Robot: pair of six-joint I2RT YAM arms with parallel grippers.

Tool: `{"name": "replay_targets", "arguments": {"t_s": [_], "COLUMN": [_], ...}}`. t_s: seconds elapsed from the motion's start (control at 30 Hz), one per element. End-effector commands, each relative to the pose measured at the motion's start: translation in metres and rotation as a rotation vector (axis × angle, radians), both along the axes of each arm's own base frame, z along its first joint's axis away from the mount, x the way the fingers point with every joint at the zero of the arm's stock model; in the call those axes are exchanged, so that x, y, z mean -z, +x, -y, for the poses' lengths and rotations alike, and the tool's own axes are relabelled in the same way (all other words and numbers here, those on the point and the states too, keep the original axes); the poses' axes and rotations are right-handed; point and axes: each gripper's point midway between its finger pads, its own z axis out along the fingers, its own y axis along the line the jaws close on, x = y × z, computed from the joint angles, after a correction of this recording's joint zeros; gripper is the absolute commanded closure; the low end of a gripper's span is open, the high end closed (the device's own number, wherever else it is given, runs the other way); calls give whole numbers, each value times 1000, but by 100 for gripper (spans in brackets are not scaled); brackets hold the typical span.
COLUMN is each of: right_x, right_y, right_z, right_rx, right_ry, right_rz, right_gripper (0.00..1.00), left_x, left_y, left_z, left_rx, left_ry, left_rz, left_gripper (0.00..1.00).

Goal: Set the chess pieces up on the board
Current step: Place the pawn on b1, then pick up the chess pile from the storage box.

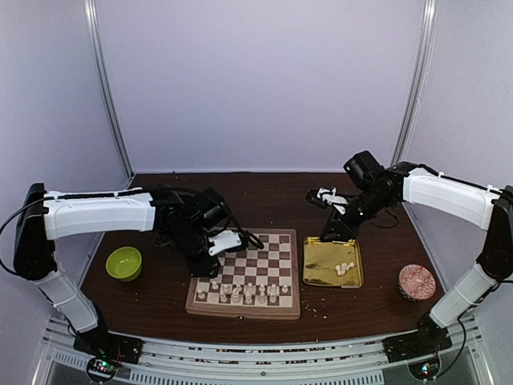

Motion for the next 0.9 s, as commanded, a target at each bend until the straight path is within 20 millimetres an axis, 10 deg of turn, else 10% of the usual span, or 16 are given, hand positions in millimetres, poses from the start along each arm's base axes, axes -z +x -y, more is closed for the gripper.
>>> {"name": "replay_targets", "arguments": {"t_s": [0.0, 0.33, 0.87], "right_x": [-11, 30, 103], "right_y": [2, -17, -17], "right_z": [10, 51, 76], "right_rx": [8, -1, 14], "right_ry": [-40, -285, -491], "right_rz": [39, -36, -141], "right_gripper": [71, 71, 69], "left_x": [-66, -198, -181], "left_y": [20, 102, 116], "left_z": [8, 48, 49], "left_rx": [41, -105, -152], "left_ry": [-98, -551, -763], "left_rz": [154, 510, 307], "left_gripper": [69, 46, 44]}}
